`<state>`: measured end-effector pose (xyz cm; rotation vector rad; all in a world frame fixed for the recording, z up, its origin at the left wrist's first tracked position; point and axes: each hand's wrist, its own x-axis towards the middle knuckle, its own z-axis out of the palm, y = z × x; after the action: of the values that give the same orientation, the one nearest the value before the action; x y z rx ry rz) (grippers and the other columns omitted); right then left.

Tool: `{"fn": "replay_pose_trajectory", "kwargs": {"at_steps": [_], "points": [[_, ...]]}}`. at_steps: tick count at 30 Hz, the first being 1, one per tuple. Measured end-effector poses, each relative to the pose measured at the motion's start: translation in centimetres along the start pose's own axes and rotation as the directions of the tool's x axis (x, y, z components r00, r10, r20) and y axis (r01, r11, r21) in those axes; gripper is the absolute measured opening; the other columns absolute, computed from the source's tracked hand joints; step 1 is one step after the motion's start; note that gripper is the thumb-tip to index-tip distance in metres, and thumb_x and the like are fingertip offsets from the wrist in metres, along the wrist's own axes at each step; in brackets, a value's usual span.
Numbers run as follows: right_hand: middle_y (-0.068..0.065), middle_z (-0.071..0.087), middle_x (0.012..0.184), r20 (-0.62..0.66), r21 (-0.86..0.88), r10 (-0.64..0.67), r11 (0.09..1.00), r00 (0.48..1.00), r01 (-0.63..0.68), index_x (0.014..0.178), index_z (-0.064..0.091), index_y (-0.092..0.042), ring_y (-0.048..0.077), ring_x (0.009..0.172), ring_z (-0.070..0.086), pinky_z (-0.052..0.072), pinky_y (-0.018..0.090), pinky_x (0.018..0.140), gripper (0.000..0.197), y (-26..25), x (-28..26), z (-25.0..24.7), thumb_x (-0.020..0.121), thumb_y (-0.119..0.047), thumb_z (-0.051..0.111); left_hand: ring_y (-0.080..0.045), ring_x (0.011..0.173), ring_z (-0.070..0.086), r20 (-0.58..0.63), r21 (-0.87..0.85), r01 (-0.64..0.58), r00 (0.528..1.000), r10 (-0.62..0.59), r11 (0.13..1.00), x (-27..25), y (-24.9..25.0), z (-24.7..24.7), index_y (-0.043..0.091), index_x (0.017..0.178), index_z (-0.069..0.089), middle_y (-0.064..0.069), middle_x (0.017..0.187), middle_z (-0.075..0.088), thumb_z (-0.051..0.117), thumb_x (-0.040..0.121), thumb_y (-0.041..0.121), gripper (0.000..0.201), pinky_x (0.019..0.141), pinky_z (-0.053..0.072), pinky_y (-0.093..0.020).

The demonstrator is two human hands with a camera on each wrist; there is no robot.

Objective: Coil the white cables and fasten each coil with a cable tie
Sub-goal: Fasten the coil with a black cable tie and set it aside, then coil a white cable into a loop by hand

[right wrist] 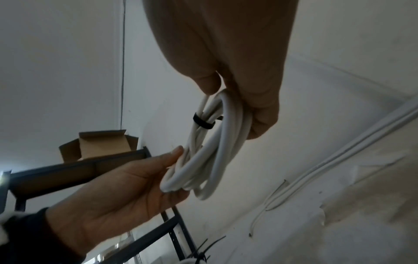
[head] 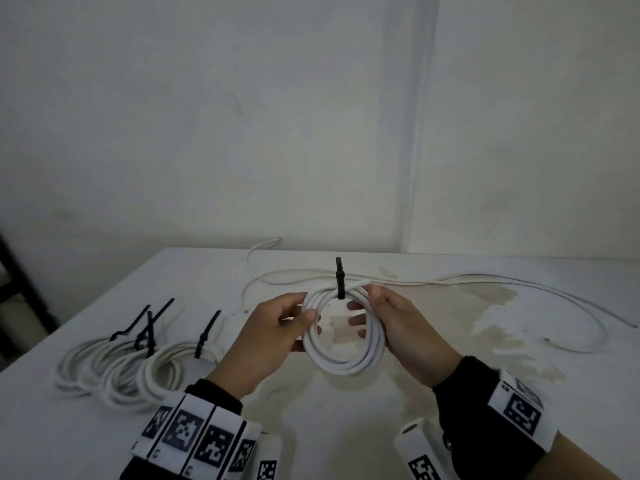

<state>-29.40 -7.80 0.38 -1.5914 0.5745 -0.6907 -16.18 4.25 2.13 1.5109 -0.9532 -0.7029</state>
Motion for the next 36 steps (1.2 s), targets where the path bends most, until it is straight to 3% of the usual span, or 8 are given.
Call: {"fn": "replay_pose_trajectory", "kwargs": {"at_steps": [4, 8, 11, 18, 23, 26, 30, 36], "points": [[-0.004, 0.050, 0.134, 0.065, -0.046, 0.046, 0.998, 0.997, -0.043, 0.135, 0.043, -0.021, 0.012, 0.115, 0.054, 0.038, 0.034, 0.107, 0.038, 0.3, 0.3, 2.6, 0.098, -0.031, 0.035, -0.009, 0.070, 0.067, -0.055, 0.079, 0.006, 0.999, -0.002, 0.997, -0.6, -0.7, -2.6, 0.030, 0.088, 0.064, -0.010, 0.088, 0.068, 0.050, 0.093, 0.007, 0.027, 0.063, 0.057, -0.020], [-0.013, 0.034, 0.144, 0.204, -0.116, 0.084, 0.991, 0.975, -0.061, 0.143, 0.029, -0.022, 0.007, 0.136, 0.030, 0.022, 0.037, 0.117, 0.047, 0.9, 0.8, 5.2, 0.098, -0.032, 0.038, -0.008, 0.066, 0.064, -0.104, 0.156, 0.051, 0.994, -0.035, 0.986, -1.1, -1.5, -5.3, 0.029, 0.088, 0.064, -0.010, 0.085, 0.069, 0.049, 0.094, 0.007, 0.027, 0.060, 0.055, -0.019], [-0.013, 0.030, 0.149, 0.301, -0.192, 0.152, 0.977, 0.942, -0.096, 0.145, 0.028, -0.025, 0.007, 0.138, 0.028, 0.021, 0.037, 0.117, 0.052, 1.4, 1.4, 6.5, 0.096, -0.039, 0.041, -0.015, 0.070, 0.064, -0.125, 0.213, 0.127, 0.987, -0.102, 0.969, -1.4, -1.8, -7.0, 0.023, 0.097, 0.063, -0.015, 0.089, 0.069, 0.048, 0.094, 0.008, 0.021, 0.060, 0.056, -0.021], [-0.004, 0.031, 0.150, 0.206, -0.276, 0.234, 0.946, 0.950, -0.173, 0.143, 0.029, -0.024, 0.010, 0.135, 0.032, 0.026, 0.034, 0.114, 0.055, 1.1, 2.6, 6.1, 0.093, -0.043, 0.043, -0.023, 0.076, 0.066, -0.163, 0.333, 0.294, 0.954, -0.253, 0.896, -1.2, -3.3, -10.7, 0.015, 0.104, 0.060, -0.014, 0.088, 0.068, 0.048, 0.095, 0.008, 0.017, 0.065, 0.055, -0.026], [0.000, 0.043, 0.141, 0.148, -0.319, 0.259, 0.926, 0.955, -0.202, 0.138, 0.037, -0.022, 0.014, 0.127, 0.042, 0.034, 0.031, 0.106, 0.051, 1.7, 3.5, 4.7, 0.093, -0.045, 0.044, -0.036, 0.091, 0.066, -0.200, 0.464, 0.387, 0.922, -0.331, 0.797, -0.6, -4.3, -12.0, 0.017, 0.082, 0.062, -0.021, 0.094, 0.068, 0.051, 0.093, 0.008, 0.018, 0.074, 0.055, -0.039], [0.000, 0.044, 0.139, 0.123, -0.335, 0.272, 0.917, 0.954, -0.218, 0.136, 0.038, -0.022, 0.014, 0.122, 0.046, 0.038, 0.029, 0.097, 0.050, 2.1, 4.1, 4.0, 0.092, -0.045, 0.044, -0.031, 0.082, 0.064, -0.280, 0.466, 0.447, 0.893, -0.352, 0.764, 0.0, -4.6, -12.2, 0.006, 0.102, 0.065, -0.017, 0.092, 0.065, 0.057, 0.089, 0.008, 0.015, 0.066, 0.053, -0.032], [0.000, 0.044, 0.138, 0.079, -0.400, 0.262, 0.892, 0.962, -0.210, 0.134, 0.040, -0.021, 0.014, 0.117, 0.047, 0.037, 0.027, 0.093, 0.051, 2.7, 5.0, 2.6, 0.091, -0.047, 0.046, -0.025, 0.102, 0.059, -0.361, 0.613, 0.461, 0.886, -0.291, 0.641, 0.7, -3.9, -12.3, 0.009, 0.125, 0.055, -0.012, 0.121, 0.059, 0.065, 0.084, 0.021, 0.044, 0.086, 0.045, -0.031], [0.010, 0.042, 0.141, -0.026, -0.507, 0.275, 0.825, 0.961, -0.250, 0.135, 0.040, -0.011, 0.022, 0.126, 0.044, 0.033, 0.030, 0.100, 0.052, 3.1, 7.9, -1.1, 0.091, -0.037, 0.052, -0.017, 0.092, 0.056, -0.308, 0.706, 0.274, 0.949, -0.065, 0.653, 2.7, -0.1, -9.3, 0.017, 0.114, 0.059, 0.000, 0.103, 0.062, 0.060, 0.086, 0.030, 0.031, 0.082, 0.040, -0.026]]}}
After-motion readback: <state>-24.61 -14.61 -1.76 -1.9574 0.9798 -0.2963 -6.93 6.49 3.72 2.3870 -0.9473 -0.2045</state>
